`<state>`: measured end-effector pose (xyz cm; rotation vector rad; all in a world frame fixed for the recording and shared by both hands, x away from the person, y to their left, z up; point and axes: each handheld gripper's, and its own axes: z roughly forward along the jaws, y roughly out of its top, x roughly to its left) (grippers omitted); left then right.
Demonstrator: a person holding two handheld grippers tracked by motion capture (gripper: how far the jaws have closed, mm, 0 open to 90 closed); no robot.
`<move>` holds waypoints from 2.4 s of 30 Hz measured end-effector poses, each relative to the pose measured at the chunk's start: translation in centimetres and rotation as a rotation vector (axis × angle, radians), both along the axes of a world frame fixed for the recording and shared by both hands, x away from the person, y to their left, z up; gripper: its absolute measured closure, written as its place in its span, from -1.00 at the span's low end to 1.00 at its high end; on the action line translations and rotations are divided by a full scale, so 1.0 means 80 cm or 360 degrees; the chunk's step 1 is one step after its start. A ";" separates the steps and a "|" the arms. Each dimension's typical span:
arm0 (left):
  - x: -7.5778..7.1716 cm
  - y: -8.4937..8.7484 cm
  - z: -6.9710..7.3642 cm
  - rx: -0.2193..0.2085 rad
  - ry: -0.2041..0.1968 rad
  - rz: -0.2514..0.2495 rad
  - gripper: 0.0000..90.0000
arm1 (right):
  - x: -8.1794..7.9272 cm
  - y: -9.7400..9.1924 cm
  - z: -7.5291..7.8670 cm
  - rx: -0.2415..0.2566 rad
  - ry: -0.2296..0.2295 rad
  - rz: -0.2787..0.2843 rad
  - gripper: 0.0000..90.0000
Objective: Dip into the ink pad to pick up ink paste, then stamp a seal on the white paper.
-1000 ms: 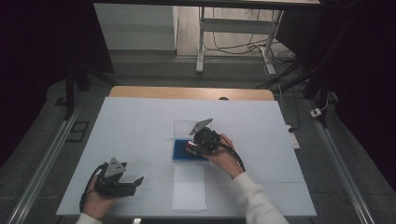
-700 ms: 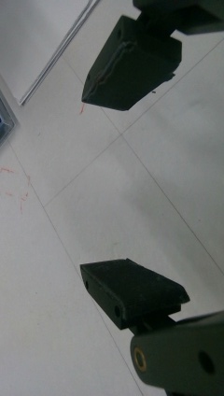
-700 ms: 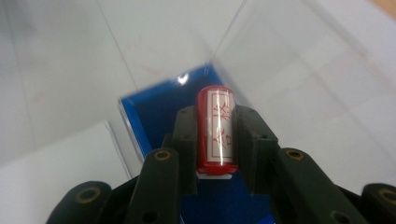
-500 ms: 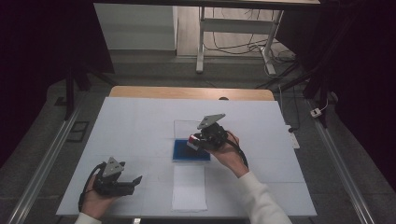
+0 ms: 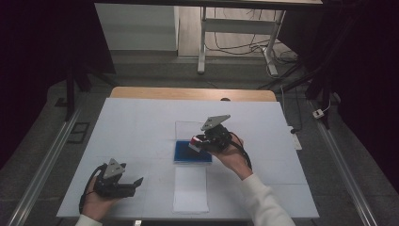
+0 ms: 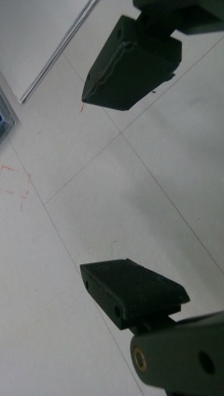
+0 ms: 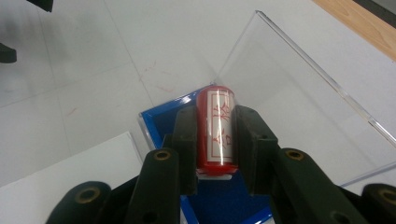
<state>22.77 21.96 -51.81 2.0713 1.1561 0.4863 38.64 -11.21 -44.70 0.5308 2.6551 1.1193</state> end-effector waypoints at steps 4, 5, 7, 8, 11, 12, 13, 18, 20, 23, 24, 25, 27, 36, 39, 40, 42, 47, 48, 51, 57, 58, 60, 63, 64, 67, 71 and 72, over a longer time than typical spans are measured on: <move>0.000 0.000 0.000 0.0003 0.0002 -0.0002 -0.63 | -0.002 -0.002 0.002 0.0004 -0.0010 0.0002 0.56; 0.000 0.000 0.000 0.0008 0.0005 0.0000 -0.63 | -0.003 -0.002 0.003 0.0011 -0.0008 0.0002 0.56; 0.000 -0.001 0.000 0.0009 0.0003 -0.0002 -0.63 | -0.006 -0.003 0.003 0.0013 0.0009 0.0013 0.56; 0.000 -0.001 0.000 0.0009 0.0001 -0.0003 -0.63 | -0.008 -0.003 0.003 0.0016 0.0004 0.0020 0.56; 0.000 -0.001 0.000 0.0005 -0.0001 -0.0001 -0.63 | -0.013 -0.005 0.004 0.0012 0.0005 0.0025 0.56; 0.001 0.000 0.000 0.0008 0.0001 -0.0003 -0.63 | -0.015 -0.006 0.005 0.0005 0.0006 0.0025 0.56; 0.001 0.000 -0.001 0.0010 0.0002 -0.0004 -0.63 | -0.016 -0.007 0.006 0.0011 0.0007 0.0025 0.56; 0.000 0.001 -0.001 0.0002 0.0004 -0.0004 -0.63 | -0.027 -0.012 0.011 0.0019 -0.0003 0.0035 0.56; 0.000 0.001 -0.001 0.0002 0.0004 -0.0006 -0.62 | -0.032 -0.014 0.014 0.0027 0.0003 0.0044 0.56; 0.001 0.001 -0.002 0.0005 0.0008 -0.0005 -0.62 | -0.039 -0.016 0.017 0.0032 0.0009 0.0055 0.56; 0.001 0.002 -0.002 0.0005 0.0009 -0.0004 -0.62 | -0.041 -0.016 0.017 0.0042 0.0011 0.0063 0.56; 0.000 0.002 -0.002 0.0004 0.0009 -0.0003 -0.62 | -0.043 -0.016 0.017 0.0041 0.0012 0.0069 0.56; 0.000 0.002 -0.002 0.0004 0.0007 -0.0001 -0.62 | -0.048 -0.016 0.018 0.0037 0.0013 0.0084 0.56; 0.001 0.002 -0.002 0.0001 0.0009 0.0002 -0.62 | -0.069 -0.010 0.020 0.0021 0.0022 0.0175 0.56; 0.001 0.003 -0.002 0.0000 0.0007 0.0004 -0.62 | -0.075 -0.007 0.019 0.0013 0.0036 0.0211 0.56; 0.001 0.003 -0.002 0.0001 0.0006 0.0003 -0.62 | -0.078 -0.006 0.019 0.0002 0.0040 0.0224 0.56; 0.001 0.003 -0.002 0.0000 0.0005 0.0002 -0.62 | -0.085 -0.003 0.018 -0.0011 0.0043 0.0251 0.56; 0.001 0.002 -0.002 0.0002 0.0008 0.0005 -0.62 | -0.098 0.003 0.015 -0.0054 0.0036 0.0297 0.56; 0.001 0.002 -0.002 0.0002 0.0008 0.0005 -0.62 | -0.099 0.003 0.013 -0.0055 0.0040 0.0304 0.56; 0.001 0.002 -0.002 0.0002 0.0007 0.0004 -0.62 | -0.103 0.005 0.010 -0.0075 0.0041 0.0322 0.56; 0.001 0.002 -0.002 0.0002 0.0008 0.0004 -0.62 | -0.109 0.009 0.001 -0.0121 0.0052 0.0335 0.56; 0.001 0.002 -0.002 0.0001 0.0009 0.0003 -0.62 | -0.109 0.009 0.001 -0.0136 0.0049 0.0339 0.56; 0.001 0.002 -0.002 0.0001 0.0009 0.0004 -0.62 | -0.111 0.010 -0.001 -0.0153 0.0049 0.0342 0.56; 0.001 0.002 -0.002 0.0001 0.0009 0.0004 -0.62 | -0.112 0.011 -0.005 -0.0167 0.0055 0.0350 0.56; 0.001 0.002 -0.002 0.0000 0.0010 0.0005 -0.62 | -0.113 0.011 -0.008 -0.0176 0.0054 0.0349 0.56; 0.001 0.002 -0.002 0.0003 0.0011 0.0001 -0.62 | -0.113 0.012 -0.012 -0.0201 0.0058 0.0350 0.56; 0.001 0.002 -0.003 0.0001 0.0012 0.0001 -0.62 | -0.112 0.014 -0.017 -0.0218 0.0062 0.0349 0.56; 0.001 0.002 -0.003 0.0001 0.0012 0.0002 -0.62 | -0.111 0.014 -0.019 -0.0221 0.0063 0.0352 0.56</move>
